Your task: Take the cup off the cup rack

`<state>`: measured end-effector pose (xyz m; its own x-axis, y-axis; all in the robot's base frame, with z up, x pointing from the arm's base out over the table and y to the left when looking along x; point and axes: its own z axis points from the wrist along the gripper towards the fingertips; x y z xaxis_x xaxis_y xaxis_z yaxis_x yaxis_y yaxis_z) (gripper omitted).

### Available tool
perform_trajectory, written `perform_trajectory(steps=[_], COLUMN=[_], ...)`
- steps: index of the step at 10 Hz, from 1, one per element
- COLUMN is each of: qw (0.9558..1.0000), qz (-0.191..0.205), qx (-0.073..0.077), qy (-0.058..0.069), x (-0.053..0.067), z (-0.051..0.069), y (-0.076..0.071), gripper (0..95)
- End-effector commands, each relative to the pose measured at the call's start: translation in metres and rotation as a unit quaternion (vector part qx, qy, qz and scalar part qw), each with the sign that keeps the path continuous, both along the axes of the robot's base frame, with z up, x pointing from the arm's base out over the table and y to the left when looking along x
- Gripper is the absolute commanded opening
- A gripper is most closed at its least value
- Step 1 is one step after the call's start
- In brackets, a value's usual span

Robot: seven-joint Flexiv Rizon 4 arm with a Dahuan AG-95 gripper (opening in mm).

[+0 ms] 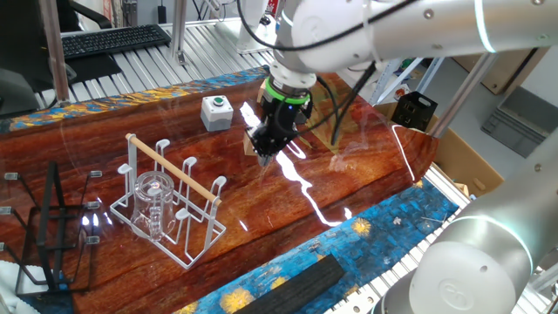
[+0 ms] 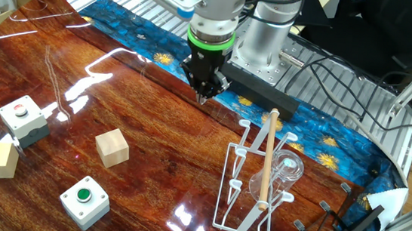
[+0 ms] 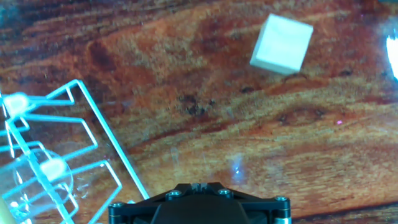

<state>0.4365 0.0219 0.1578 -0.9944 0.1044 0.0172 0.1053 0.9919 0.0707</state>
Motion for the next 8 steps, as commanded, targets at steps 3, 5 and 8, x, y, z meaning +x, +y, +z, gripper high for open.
perform_trajectory(steps=[3, 5, 8], qw=[1.0000, 1.0000, 0.9998], qz=[0.000, -0.008, -0.021], qx=[0.002, 0.006, 0.004], qy=[0.001, 0.002, 0.004], x=[0.002, 0.011, 0.053], z=[0.000, 0.002, 0.004], y=[0.000, 0.000, -0.004], gripper=[0.0, 0.0, 0.0])
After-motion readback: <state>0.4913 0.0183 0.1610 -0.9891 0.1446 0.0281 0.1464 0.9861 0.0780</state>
